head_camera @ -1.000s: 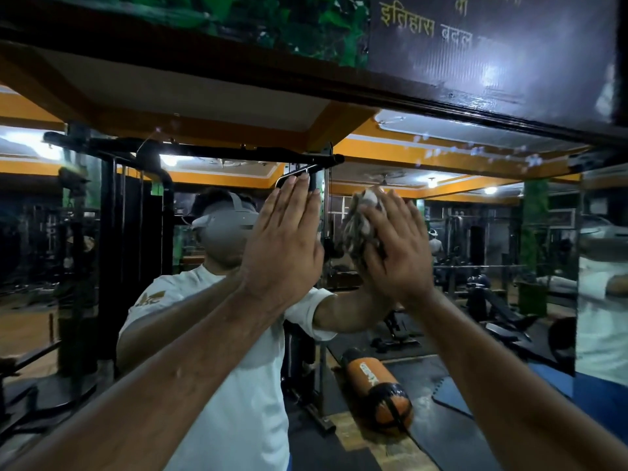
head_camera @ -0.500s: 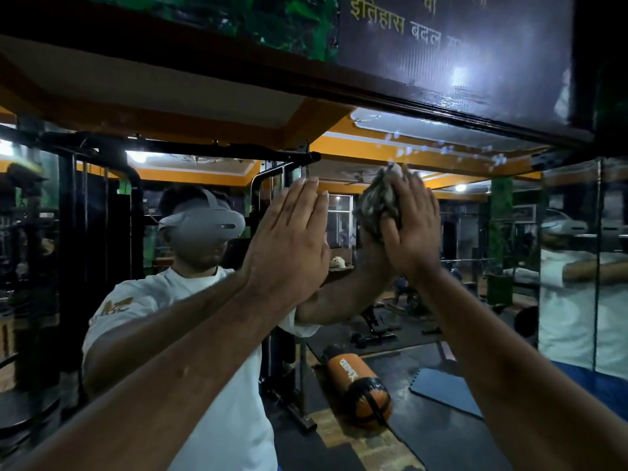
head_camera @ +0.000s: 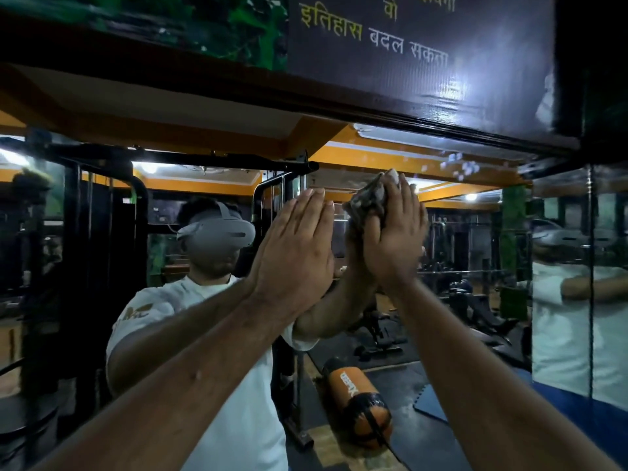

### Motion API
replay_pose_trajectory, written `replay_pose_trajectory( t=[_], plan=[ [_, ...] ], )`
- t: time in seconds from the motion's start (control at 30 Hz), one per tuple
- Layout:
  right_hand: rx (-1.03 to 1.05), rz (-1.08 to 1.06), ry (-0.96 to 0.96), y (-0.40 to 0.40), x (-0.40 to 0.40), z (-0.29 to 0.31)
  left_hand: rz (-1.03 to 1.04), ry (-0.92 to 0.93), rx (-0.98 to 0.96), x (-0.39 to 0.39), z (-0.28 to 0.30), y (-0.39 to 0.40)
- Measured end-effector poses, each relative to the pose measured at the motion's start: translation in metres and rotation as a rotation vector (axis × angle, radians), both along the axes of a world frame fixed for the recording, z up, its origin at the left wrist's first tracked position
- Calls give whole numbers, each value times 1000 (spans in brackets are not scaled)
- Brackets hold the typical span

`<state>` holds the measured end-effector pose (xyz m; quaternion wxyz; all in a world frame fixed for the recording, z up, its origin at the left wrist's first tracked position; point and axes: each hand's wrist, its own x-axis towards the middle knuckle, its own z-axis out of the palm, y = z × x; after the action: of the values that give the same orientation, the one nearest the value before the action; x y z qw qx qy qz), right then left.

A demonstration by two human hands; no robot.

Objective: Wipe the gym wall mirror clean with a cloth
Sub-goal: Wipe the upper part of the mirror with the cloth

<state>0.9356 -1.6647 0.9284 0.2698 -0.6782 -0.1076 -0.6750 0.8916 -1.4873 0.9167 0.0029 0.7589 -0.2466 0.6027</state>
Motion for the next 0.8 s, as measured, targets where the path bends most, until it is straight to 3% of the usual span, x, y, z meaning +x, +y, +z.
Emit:
replay_pose_trajectory(
  t=[0.2,0.33,0.4,0.53,0.6,0.8],
  plan=[
    [-483,2,-24,-60,11,-40,41,7,-15,13,-9,-27],
    [-128,21,55,-77,15,0,63,-12,-47,19,-6,-47],
    [-83,33,69,-65,11,14,63,-7,-66,20,-1,-58],
    [-504,11,-46,-73,15,-14,52,-17,-128,19,-2,-71],
    [-580,-22,-52,-96,21,-15,54,-41,-146,18,-4,-75],
    [-140,9,11,-99,22,21,51,-29,-90,25,7,-93]
  ],
)
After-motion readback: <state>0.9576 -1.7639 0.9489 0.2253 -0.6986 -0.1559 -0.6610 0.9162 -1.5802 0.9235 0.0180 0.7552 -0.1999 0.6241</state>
